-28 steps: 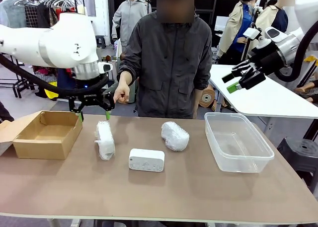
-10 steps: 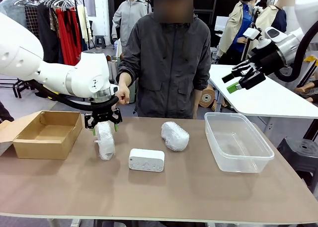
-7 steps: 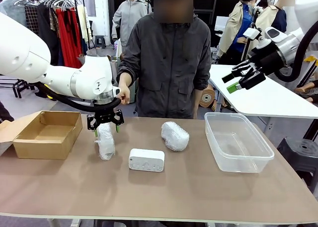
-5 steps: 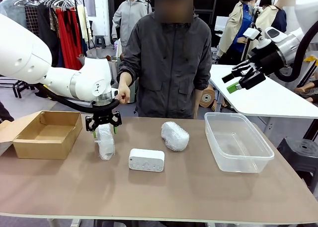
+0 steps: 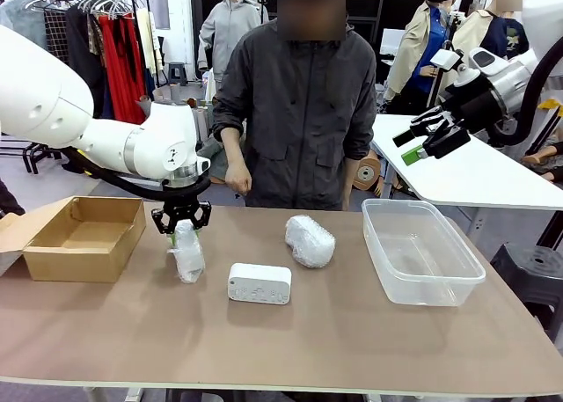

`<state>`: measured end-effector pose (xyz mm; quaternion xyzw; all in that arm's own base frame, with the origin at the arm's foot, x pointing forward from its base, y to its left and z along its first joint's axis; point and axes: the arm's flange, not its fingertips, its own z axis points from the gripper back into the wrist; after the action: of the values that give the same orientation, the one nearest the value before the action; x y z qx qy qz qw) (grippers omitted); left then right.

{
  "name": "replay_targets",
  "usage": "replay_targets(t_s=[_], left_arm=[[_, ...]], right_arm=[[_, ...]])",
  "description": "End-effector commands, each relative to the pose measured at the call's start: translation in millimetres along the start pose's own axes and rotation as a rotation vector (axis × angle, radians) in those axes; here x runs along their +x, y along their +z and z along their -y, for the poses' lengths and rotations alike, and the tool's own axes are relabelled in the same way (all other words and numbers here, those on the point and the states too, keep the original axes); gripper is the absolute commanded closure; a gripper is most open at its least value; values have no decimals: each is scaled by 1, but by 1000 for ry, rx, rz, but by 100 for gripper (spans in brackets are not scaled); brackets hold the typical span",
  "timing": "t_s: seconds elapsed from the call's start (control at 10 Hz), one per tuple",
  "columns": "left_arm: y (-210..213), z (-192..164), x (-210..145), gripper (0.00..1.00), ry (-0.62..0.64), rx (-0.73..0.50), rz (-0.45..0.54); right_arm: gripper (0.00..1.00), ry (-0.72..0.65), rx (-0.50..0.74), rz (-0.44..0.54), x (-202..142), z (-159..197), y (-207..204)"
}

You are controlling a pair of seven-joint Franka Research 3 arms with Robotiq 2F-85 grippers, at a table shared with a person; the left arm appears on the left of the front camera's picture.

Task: Separate and place wrapped and unwrapped clocks.
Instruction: Pick up the Digital clock indicated by the person.

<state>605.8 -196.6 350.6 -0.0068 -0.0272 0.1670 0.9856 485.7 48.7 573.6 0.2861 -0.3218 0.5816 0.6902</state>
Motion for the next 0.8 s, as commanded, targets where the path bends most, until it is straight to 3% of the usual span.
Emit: replay_targets(t_s=[0.0, 0.4, 0.7], left_arm=[[22, -7, -4, 100, -26, 14, -4], [117, -18, -12, 100, -210, 83, 3], [212, -16, -21, 100, -368, 90, 78]], right_arm=[[0, 3, 3, 9, 1, -1, -1], [0, 3, 3, 9, 1, -1, -1], [0, 3, 3, 9, 1, -1, -1]])
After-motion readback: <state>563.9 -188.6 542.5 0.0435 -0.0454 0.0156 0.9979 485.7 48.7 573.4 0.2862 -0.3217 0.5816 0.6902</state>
